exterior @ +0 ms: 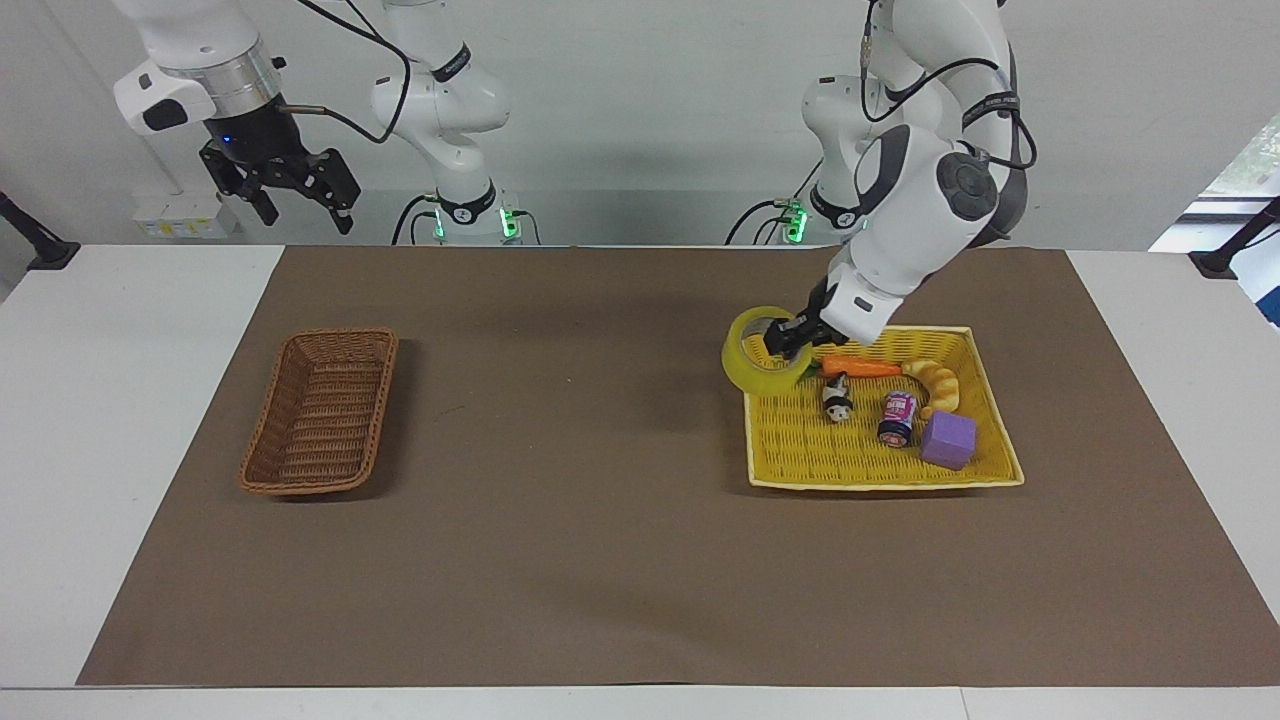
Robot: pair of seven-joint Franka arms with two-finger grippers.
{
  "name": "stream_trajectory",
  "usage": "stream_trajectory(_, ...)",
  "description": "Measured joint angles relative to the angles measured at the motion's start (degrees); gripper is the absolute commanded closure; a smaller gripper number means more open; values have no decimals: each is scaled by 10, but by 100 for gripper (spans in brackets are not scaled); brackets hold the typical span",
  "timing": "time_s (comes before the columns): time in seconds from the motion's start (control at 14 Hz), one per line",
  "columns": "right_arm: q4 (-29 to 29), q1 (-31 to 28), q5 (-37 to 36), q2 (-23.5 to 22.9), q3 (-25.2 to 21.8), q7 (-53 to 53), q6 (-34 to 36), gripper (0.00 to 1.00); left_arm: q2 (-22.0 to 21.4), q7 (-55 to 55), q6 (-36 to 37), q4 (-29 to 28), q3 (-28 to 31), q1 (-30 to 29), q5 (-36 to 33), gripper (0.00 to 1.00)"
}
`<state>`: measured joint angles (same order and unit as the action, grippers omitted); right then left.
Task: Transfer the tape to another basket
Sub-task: 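Carry the tape toward the brown basket while the right gripper reaches in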
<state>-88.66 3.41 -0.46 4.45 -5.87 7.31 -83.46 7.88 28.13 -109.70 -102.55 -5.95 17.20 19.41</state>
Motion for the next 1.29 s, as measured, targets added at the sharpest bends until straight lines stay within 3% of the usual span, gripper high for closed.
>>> stream_trajectory(0.29,0,0,0,0,0,0,0,0,-1,14,-48,0,-10,61,38,100)
stream_trajectory(0.5,0,0,0,0,0,0,0,0,-2,29,-99,1,-48,72,67,100)
stream_trajectory(0.93,0,3,3,3,17,-4,9,0,-3,41,-223,0,-79,127,69,100)
stream_trajectory(1.29,-24,16,113,17,45,-4,18,0,-3,40,-291,-12,-82,133,92,100)
